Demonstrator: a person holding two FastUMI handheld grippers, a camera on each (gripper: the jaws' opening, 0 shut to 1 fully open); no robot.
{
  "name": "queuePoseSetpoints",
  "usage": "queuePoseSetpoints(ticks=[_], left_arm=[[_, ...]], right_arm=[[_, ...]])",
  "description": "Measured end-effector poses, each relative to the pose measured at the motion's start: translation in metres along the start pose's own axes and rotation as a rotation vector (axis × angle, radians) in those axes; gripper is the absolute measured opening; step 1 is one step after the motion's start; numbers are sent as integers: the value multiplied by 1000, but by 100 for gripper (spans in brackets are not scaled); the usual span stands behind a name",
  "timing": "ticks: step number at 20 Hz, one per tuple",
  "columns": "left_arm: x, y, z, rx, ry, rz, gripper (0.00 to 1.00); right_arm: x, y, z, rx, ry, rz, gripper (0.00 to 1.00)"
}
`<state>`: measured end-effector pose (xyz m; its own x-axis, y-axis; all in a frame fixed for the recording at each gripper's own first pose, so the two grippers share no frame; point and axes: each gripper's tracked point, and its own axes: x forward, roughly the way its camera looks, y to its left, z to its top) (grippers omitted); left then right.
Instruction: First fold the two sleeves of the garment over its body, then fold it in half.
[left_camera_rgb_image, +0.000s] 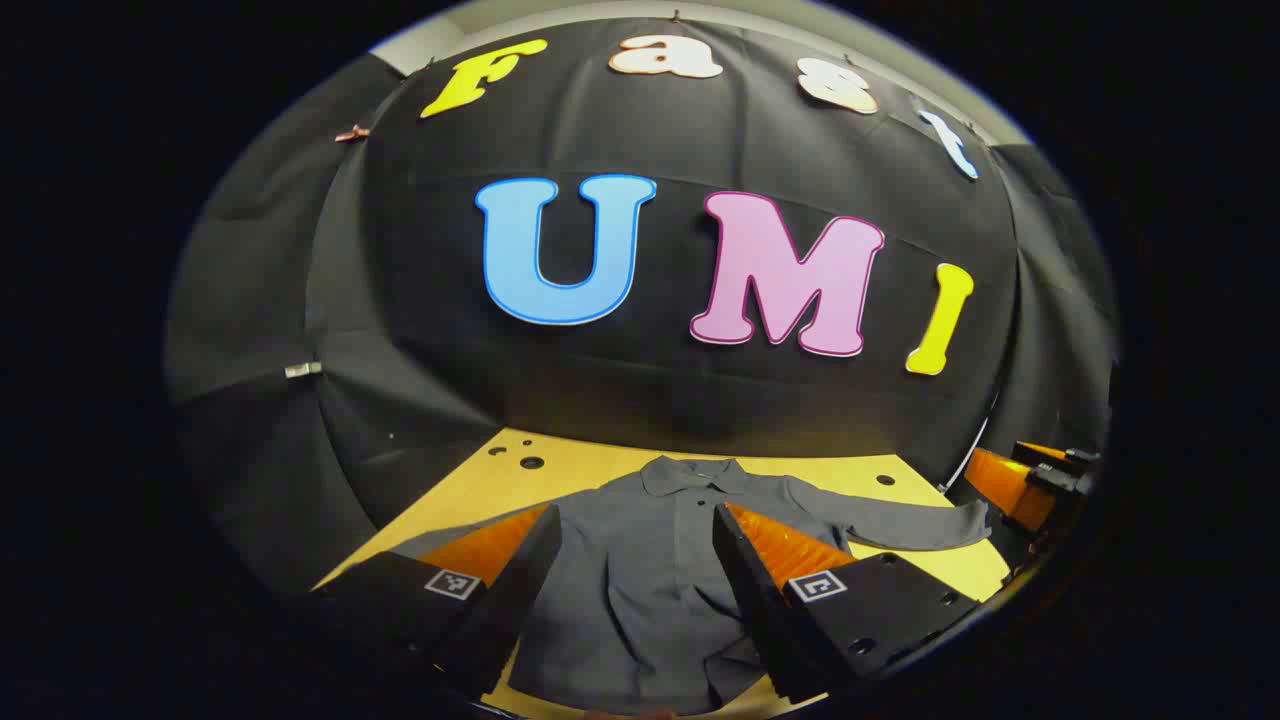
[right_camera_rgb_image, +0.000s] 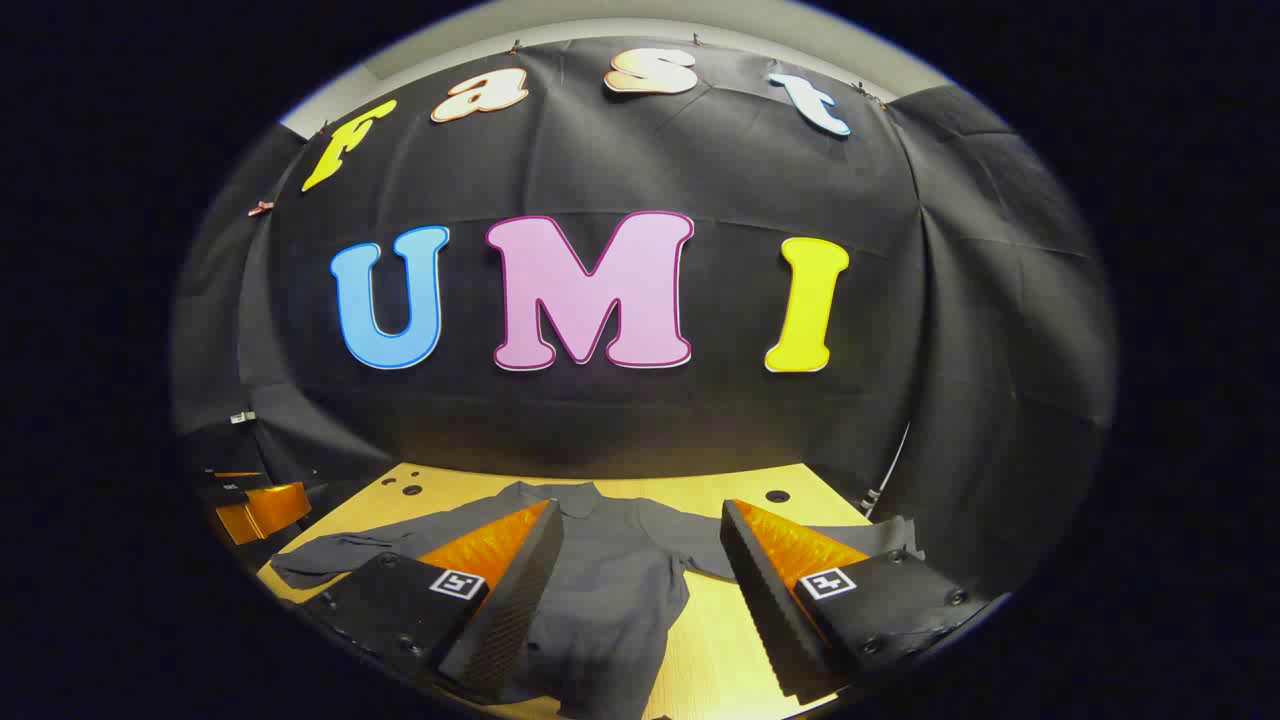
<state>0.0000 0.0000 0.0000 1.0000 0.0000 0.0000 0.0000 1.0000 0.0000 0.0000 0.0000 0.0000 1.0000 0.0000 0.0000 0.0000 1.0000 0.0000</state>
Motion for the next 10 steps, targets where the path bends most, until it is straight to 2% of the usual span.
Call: queuePoseSetpoints(ticks=[2, 10], left_arm=[[4, -1, -6, -25, 23, 1, 96], [14, -3, -8, 26, 28, -3, 96]], right_arm=[[2, -1, -4, -6, 9, -5, 98], [12, 6, -7, -36, 16, 6, 98]])
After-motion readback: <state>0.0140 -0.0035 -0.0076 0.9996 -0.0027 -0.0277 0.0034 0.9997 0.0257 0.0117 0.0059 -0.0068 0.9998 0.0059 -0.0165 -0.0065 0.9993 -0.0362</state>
